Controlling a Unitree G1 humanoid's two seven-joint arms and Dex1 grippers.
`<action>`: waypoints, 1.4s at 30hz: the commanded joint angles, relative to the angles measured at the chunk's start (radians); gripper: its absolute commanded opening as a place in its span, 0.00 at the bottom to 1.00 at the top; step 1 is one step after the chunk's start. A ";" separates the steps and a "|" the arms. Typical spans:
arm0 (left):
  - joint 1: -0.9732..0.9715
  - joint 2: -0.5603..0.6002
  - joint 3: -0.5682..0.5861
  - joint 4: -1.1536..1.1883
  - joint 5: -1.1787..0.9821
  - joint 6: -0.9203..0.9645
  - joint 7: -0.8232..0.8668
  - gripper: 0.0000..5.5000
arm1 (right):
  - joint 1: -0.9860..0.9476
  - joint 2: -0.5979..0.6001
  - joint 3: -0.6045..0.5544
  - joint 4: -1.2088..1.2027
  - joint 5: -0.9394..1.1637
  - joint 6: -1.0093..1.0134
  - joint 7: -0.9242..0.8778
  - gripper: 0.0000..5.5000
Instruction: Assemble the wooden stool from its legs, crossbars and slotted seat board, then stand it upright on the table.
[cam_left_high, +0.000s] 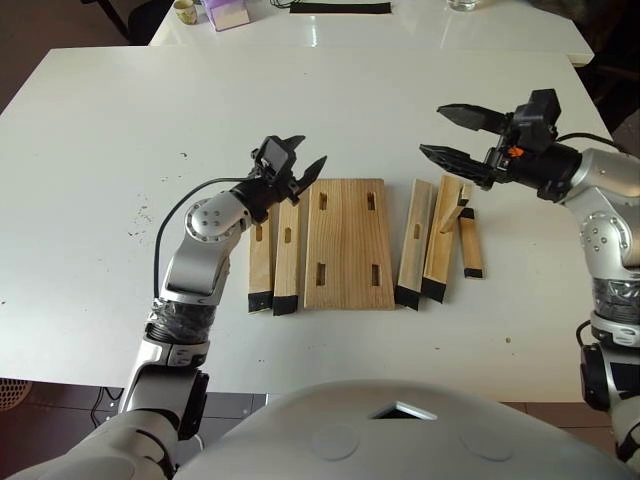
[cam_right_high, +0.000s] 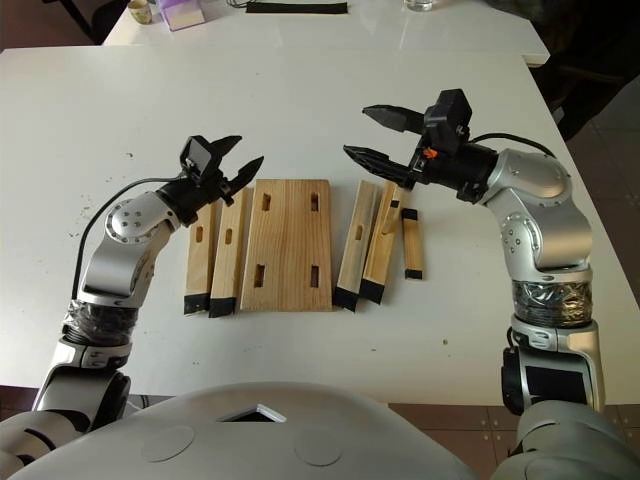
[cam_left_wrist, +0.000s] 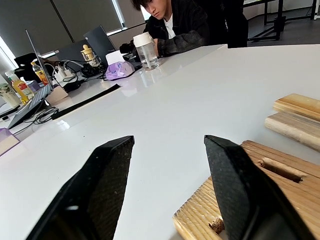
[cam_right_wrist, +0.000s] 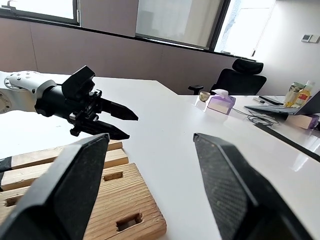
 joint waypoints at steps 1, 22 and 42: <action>-0.007 0.007 -0.006 0.011 0.014 -0.002 -0.009 0.47 | 0.025 0.006 0.043 0.085 -0.056 -0.017 0.013 0.57; 0.069 0.014 0.018 -0.030 0.022 0.009 0.010 0.47 | 0.419 -0.172 0.054 -0.411 0.080 0.144 -0.048 0.57; 0.074 0.010 0.010 -0.002 0.052 -0.024 0.023 0.47 | 0.552 -0.228 0.183 0.022 -0.304 -0.277 0.050 0.57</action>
